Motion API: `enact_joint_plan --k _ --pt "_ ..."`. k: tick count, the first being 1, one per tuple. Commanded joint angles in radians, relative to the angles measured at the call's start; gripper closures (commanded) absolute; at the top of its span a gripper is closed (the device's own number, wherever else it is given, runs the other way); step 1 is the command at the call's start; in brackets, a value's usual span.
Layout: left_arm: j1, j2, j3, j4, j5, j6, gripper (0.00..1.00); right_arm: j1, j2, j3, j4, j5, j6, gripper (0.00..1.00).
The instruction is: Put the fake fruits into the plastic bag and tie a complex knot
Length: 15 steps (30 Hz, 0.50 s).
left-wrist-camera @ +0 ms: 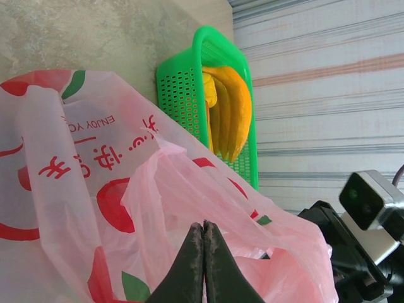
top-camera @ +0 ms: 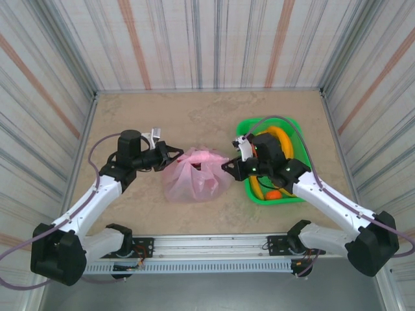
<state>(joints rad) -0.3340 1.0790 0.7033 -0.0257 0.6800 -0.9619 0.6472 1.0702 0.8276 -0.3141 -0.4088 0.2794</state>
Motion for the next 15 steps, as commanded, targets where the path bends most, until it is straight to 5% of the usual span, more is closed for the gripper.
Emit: enact_joint_plan --k 1,5,8,15 --pt "-0.018 0.005 0.025 0.021 0.016 0.023 1.00 -0.005 -0.070 0.022 -0.087 0.001 -0.153 0.59" --pt "-0.024 0.010 0.032 0.024 0.015 0.022 1.00 -0.004 -0.132 0.069 -0.216 0.107 -0.300 0.43" --pt "-0.026 0.007 0.032 0.023 0.014 0.020 1.00 -0.006 -0.154 0.107 -0.260 0.140 -0.325 0.41" --pt "-0.027 0.007 0.027 0.026 0.007 0.015 1.00 -0.012 -0.166 0.113 -0.213 -0.009 0.087 0.44"
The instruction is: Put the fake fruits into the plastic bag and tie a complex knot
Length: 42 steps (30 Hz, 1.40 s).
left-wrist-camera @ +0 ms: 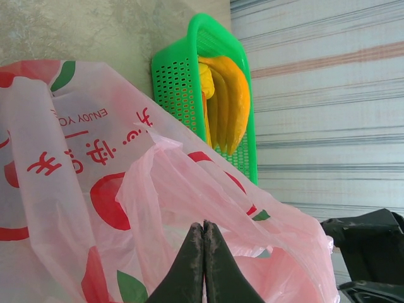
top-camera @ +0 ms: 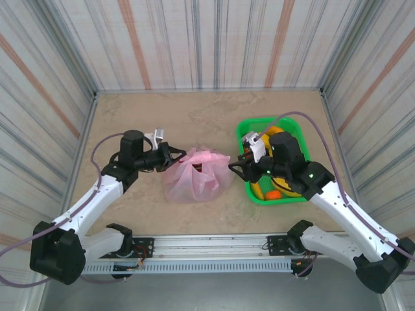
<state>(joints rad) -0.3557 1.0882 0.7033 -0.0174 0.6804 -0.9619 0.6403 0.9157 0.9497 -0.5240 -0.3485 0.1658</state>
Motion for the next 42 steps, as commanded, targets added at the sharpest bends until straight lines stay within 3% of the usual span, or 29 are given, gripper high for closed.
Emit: enact_joint_plan --k 1,4,10,22,42 --pt "-0.005 -0.002 0.028 0.018 0.007 0.014 1.00 -0.005 -0.021 -0.041 0.048 -0.097 0.291 0.45" --pt "-0.005 -0.001 0.030 0.018 0.008 0.014 1.00 0.003 -0.047 -0.154 0.228 -0.137 0.532 0.45" --pt "-0.005 0.002 0.030 0.019 0.010 0.015 1.00 0.049 -0.058 -0.278 0.415 -0.096 0.670 0.33" --pt "-0.006 0.003 0.035 0.011 0.010 0.019 1.00 0.037 0.045 -0.329 0.622 -0.121 0.661 0.30" --pt "-0.006 -0.002 0.040 0.000 0.008 0.024 1.00 0.012 0.126 -0.307 0.567 -0.103 0.592 0.28"
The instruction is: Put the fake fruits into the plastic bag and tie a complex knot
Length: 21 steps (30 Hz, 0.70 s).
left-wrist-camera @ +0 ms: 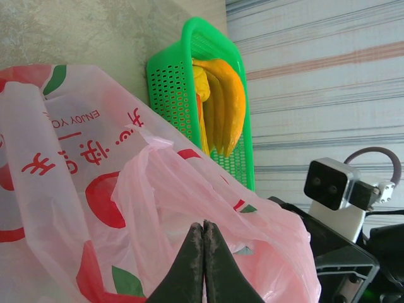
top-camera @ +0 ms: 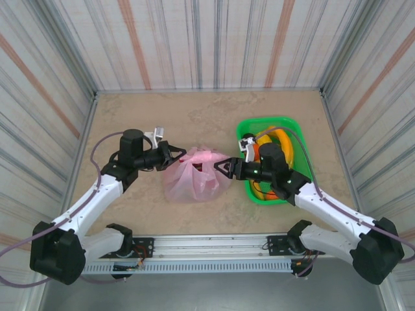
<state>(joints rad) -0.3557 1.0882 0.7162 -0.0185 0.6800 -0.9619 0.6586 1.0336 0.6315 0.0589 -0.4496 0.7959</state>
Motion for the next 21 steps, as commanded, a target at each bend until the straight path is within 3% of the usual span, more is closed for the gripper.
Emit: enact_joint_plan --k 1,12,21 --pt "-0.006 -0.002 0.025 0.002 0.009 0.024 1.00 -0.008 0.011 0.013 -0.018 0.002 -0.042 0.28" --pt "-0.006 -0.005 0.023 0.002 0.009 0.021 1.00 -0.010 0.025 0.023 0.116 -0.031 -0.116 0.30" --pt "-0.006 -0.009 0.021 0.002 0.007 0.022 1.00 -0.011 0.023 0.034 0.058 -0.033 -0.156 0.52"
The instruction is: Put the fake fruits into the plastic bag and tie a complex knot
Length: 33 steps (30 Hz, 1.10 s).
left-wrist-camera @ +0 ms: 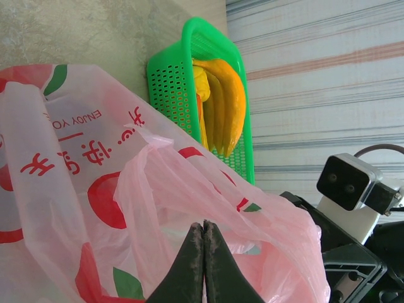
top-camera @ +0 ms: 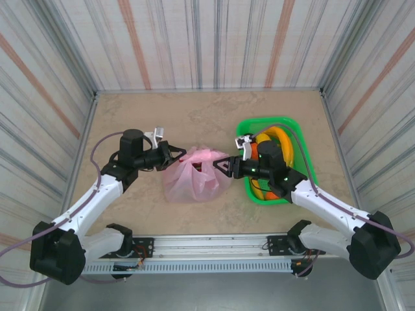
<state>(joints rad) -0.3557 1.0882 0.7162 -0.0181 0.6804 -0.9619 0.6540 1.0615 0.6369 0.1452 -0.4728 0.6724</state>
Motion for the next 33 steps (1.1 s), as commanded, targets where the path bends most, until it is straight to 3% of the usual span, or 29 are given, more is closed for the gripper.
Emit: enact_joint_plan --k 1,5,7,9,10,18,33 --pt "-0.006 -0.010 0.020 0.001 0.007 0.020 1.00 -0.006 -0.009 0.025 -0.034 -0.005 -0.035 0.55" --pt "-0.006 -0.010 0.022 -0.001 0.005 0.024 1.00 -0.006 -0.027 0.020 -0.045 0.026 -0.037 0.70" --pt "-0.006 -0.010 0.025 -0.014 -0.001 0.035 1.00 -0.007 -0.032 0.028 -0.064 0.031 -0.037 0.81" --pt "0.008 -0.021 0.034 -0.054 -0.010 0.063 1.00 -0.010 -0.035 0.045 -0.109 0.036 -0.043 0.98" --pt "0.012 -0.025 0.035 -0.065 -0.015 0.073 1.00 -0.010 -0.039 0.048 -0.126 0.040 -0.045 1.00" --pt "0.049 -0.033 0.029 -0.083 -0.001 0.086 1.00 -0.037 -0.110 0.053 -0.272 0.096 -0.063 1.00" --pt "0.332 -0.113 -0.055 -0.213 0.056 0.175 1.00 -0.260 -0.229 0.040 -0.662 0.241 -0.068 1.00"
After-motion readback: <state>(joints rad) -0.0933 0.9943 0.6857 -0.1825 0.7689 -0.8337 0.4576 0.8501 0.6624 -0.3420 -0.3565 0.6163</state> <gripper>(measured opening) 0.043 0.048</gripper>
